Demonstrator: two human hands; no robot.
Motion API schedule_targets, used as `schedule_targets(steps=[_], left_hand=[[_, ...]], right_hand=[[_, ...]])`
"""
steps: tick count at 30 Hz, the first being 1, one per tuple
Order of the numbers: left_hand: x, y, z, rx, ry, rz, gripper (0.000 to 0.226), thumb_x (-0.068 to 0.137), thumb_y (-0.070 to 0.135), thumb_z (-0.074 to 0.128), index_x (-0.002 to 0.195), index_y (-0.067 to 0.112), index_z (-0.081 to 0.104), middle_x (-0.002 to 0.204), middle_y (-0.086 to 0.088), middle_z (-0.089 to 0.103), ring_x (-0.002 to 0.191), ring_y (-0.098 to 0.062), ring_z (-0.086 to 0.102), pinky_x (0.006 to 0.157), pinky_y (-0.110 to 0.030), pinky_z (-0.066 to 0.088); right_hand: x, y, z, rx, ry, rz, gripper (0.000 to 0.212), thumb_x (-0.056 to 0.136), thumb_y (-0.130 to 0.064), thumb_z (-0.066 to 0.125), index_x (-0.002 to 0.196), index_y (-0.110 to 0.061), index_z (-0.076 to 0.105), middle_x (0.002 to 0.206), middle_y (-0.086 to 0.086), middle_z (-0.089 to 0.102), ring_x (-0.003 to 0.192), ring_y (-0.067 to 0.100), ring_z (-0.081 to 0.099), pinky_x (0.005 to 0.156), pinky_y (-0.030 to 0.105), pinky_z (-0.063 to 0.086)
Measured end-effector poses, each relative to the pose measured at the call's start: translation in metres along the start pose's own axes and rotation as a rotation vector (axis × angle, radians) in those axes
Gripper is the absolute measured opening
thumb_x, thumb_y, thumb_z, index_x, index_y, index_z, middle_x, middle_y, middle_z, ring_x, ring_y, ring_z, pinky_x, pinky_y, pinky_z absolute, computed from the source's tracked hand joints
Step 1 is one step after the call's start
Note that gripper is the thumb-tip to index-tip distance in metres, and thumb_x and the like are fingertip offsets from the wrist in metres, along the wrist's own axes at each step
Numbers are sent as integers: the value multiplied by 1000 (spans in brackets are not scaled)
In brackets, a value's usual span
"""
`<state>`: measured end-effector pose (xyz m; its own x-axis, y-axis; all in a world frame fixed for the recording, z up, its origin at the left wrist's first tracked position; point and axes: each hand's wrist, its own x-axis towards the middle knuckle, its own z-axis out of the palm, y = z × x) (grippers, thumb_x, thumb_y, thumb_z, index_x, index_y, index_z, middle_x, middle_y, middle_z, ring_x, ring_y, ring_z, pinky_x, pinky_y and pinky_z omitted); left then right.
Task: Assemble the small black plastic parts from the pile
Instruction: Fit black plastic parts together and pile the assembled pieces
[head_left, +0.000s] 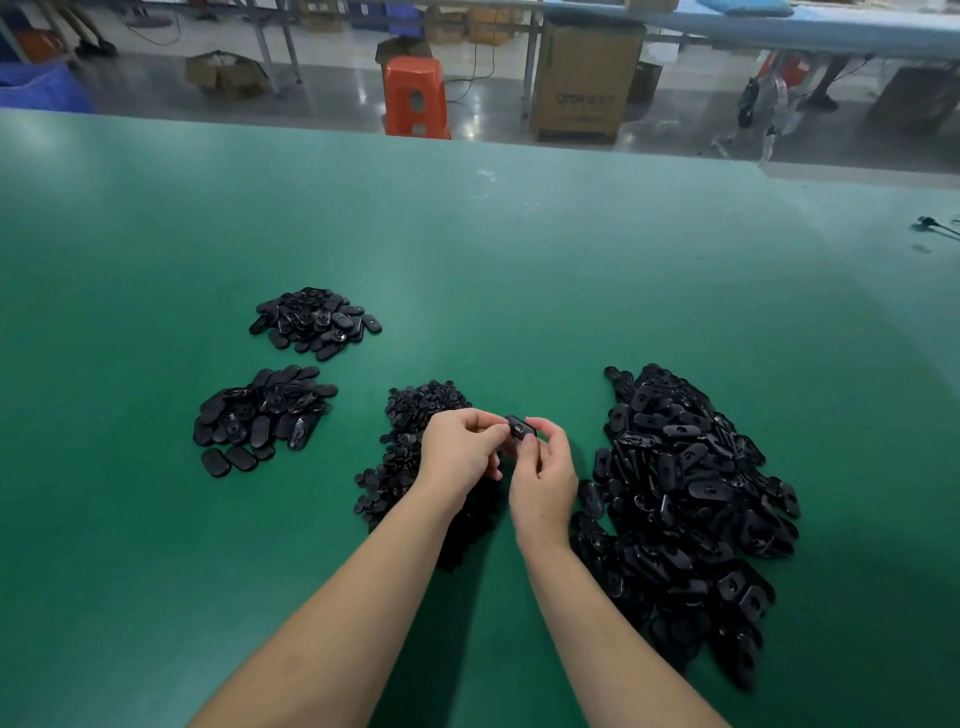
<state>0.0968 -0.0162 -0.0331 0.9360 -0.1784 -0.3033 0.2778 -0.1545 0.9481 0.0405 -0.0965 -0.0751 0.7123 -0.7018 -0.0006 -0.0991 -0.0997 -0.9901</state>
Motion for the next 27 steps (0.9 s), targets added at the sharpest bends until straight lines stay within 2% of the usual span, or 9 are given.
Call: schedule_targets(steps=[3, 5, 7, 9, 11, 13, 19, 22, 27], left_hand=[[0, 3, 1, 73, 1, 32, 5, 91, 4, 70, 86, 4, 72, 48, 1, 62, 35, -12, 49, 41, -22, 45], [0, 4, 1, 120, 7, 54, 7, 90, 5, 71, 83, 7, 73, 55, -1, 67, 37, -10, 50, 42, -21, 44], [0, 3, 2, 177, 17, 84, 11, 89, 9, 73, 80, 15, 75, 67, -1, 72, 45, -10, 56, 47, -23, 48], [1, 1, 3, 238, 27, 113, 11, 87, 13, 74, 80, 20, 78, 74, 4, 75, 62, -10, 67, 59, -26, 55], [0, 1, 5, 277, 43, 139, 13, 86, 15, 75, 77, 25, 77, 74, 8, 75, 71, -4, 69, 68, -22, 54], [0, 2, 6, 314, 57, 150, 17, 85, 16, 75, 73, 28, 75, 72, 11, 74, 69, 1, 66, 66, -17, 49], [0, 7, 9, 462, 72, 155, 15, 86, 18, 73, 74, 26, 73, 72, 12, 71, 69, -4, 65, 60, -15, 43], [0, 10, 9, 542, 64, 174, 15, 87, 18, 72, 74, 26, 72, 74, 10, 70, 69, -6, 64, 57, -11, 40], [1, 11, 7, 616, 93, 206, 10, 87, 21, 72, 77, 22, 73, 73, 12, 67, 68, 0, 60, 57, -9, 36]], right_hand=[[0, -1, -1, -18, 4, -2, 27, 101, -16, 53, 97, -42, 58, 88, -9, 75, 85, 2, 68, 77, 27, 52], [0, -2, -1, -20, -2, 4, 27, 101, -16, 53, 97, -42, 58, 89, -9, 75, 88, 5, 69, 80, 29, 54], [0, -2, -2, -18, -10, 10, 26, 100, -15, 53, 98, -41, 59, 89, -9, 75, 88, 5, 69, 81, 30, 54], [0, -2, -2, -18, -19, 15, 25, 100, -14, 53, 100, -39, 59, 88, -10, 75, 88, 4, 69, 82, 31, 54], [1, -2, -2, -28, -26, 11, 24, 100, -14, 53, 102, -37, 60, 86, -11, 75, 87, 5, 69, 81, 33, 54], [1, -1, -3, -36, -28, 7, 21, 100, -14, 53, 105, -33, 61, 85, -10, 74, 86, 6, 68, 80, 34, 54], [-1, -2, -4, -47, -24, 9, 20, 100, -13, 53, 107, -29, 63, 86, -11, 74, 84, 1, 66, 78, 31, 53], [0, -3, -3, -53, -25, -3, 19, 100, -12, 53, 107, -28, 63, 87, -7, 74, 84, 7, 67, 78, 32, 53], [0, -2, -3, -63, -34, -6, 18, 101, -12, 52, 106, -26, 63, 90, -8, 74, 83, 1, 66, 76, 28, 52]])
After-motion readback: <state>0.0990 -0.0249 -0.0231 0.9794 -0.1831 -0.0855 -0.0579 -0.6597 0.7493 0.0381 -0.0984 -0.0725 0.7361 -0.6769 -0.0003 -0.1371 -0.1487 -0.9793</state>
